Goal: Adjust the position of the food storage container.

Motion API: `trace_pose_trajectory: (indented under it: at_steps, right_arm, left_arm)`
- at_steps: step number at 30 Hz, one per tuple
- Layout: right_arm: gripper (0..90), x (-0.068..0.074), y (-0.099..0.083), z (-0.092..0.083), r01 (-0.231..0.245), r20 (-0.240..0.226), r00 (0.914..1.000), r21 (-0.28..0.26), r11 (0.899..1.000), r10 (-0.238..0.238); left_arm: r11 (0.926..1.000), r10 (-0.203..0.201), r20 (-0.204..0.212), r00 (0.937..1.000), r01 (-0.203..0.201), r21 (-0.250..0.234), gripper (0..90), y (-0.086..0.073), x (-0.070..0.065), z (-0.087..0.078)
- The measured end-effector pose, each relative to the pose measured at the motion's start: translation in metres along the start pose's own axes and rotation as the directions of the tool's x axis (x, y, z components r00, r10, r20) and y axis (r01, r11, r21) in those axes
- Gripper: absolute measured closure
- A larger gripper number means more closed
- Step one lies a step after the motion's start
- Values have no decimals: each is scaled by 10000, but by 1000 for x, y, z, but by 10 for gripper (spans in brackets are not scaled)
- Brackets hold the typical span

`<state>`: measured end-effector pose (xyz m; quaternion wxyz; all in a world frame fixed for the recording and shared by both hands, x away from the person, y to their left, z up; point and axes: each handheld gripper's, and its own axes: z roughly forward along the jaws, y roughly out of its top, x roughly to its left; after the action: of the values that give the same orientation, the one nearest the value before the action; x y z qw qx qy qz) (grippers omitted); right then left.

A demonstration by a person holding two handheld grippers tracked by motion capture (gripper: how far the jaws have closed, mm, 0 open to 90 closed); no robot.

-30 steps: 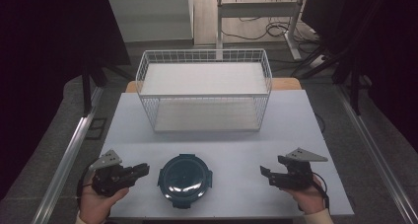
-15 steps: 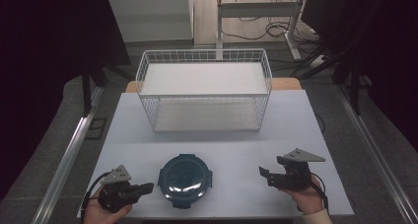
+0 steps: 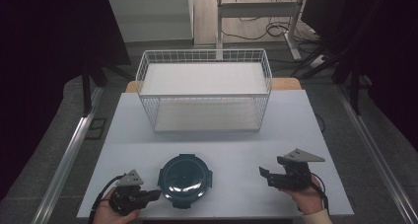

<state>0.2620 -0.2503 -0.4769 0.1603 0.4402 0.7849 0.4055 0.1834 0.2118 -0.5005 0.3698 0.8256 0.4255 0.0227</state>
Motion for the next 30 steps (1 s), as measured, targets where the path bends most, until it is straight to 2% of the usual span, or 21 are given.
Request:
trace_pose_trajectory:
  at_steps: [7,12,15,21,30]
  right_arm:
    - [210,0,0,1,60,16,10000,53,10000,-60]
    - [211,0,0,1,40,49,10000,47,10000,-40]
    - [211,0,0,1,37,66,10000,40,10000,-37]
    - [211,0,-1,2,66,96,9999,93,9999,-66]
    - [211,0,-1,2,61,98,9999,116,9999,-62]
  left_arm:
    - [9998,-67,53,10000,66,177,900,2,2,4]
    - [9996,-10,-55,10000,12,283,900,5,1,9]
    - [9996,49,-109,9999,-46,273,900,7,-2,10]
    - [9997,-123,-294,9995,129,230,900,12,2,11]
    - [9994,-74,-320,9995,84,328,900,16,2,14]
